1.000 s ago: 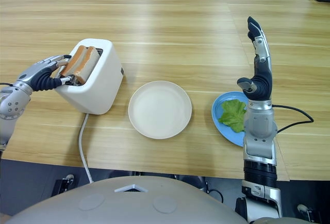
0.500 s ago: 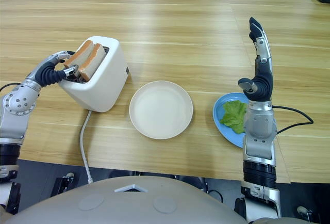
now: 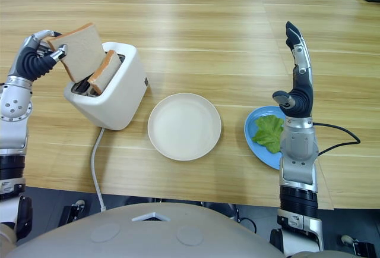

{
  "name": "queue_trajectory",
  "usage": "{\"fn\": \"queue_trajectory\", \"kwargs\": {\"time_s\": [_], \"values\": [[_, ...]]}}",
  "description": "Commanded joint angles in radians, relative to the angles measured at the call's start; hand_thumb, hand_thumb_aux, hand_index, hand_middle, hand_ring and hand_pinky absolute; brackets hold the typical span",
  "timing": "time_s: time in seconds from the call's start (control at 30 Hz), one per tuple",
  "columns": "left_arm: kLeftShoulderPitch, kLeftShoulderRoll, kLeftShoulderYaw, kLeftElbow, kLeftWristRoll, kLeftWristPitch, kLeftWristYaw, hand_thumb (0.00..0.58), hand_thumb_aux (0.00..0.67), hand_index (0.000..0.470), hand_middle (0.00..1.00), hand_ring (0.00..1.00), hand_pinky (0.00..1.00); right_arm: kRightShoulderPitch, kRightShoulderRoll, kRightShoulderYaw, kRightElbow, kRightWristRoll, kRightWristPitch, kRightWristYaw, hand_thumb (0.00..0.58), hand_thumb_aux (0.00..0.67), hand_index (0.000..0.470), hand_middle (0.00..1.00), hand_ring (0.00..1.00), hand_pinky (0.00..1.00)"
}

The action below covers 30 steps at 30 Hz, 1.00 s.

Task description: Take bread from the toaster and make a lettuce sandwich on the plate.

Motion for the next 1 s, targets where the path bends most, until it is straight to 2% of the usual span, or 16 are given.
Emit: {"fn": "queue_trajectory", "kwargs": {"time_s": [0.03, 0.4, 0.6, 0.8, 1.0], "values": [[-0.012, -0.007, 0.011, 0.005, 0.006, -0.017, 0.036, 0.580, 0.670, 0.460, 1.00, 1.00, 1.00, 0.007, 0.006, 0.001, -0.007, -0.010, -0.002, -0.004, 0.000, 0.000, 0.000, 0.00, 0.00, 0.00], [-0.030, 0.002, 0.008, -0.042, 0.017, -0.077, 0.084, 0.580, 0.670, 0.460, 1.00, 1.00, 1.00, -0.001, 0.012, 0.006, 0.002, -0.019, -0.006, -0.014, 0.000, 0.000, 0.000, 0.00, 0.00, 0.00], [-0.049, 0.007, -0.002, -0.171, 0.063, -0.131, 0.104, 0.580, 0.670, 0.460, 1.00, 1.00, 1.00, -0.020, 0.009, 0.010, 0.015, -0.017, -0.009, -0.016, 0.000, 0.000, 0.000, 0.00, 0.00, 0.00], [-0.114, -0.022, -0.092, -0.241, 0.150, -0.205, 0.109, 0.580, 0.670, 0.460, 1.00, 1.00, 1.00, -0.039, 0.010, 0.013, 0.032, -0.019, -0.018, -0.019, 0.000, 0.000, 0.000, 0.00, 0.00, 0.00], [-0.157, -0.060, -0.240, -0.211, 0.273, -0.324, 0.119, 0.580, 0.670, 0.460, 1.00, 1.00, 1.00, -0.077, 0.007, 0.024, 0.071, -0.017, -0.036, -0.024, 0.000, 0.000, 0.000, 0.00, 0.00, 0.00]]}}
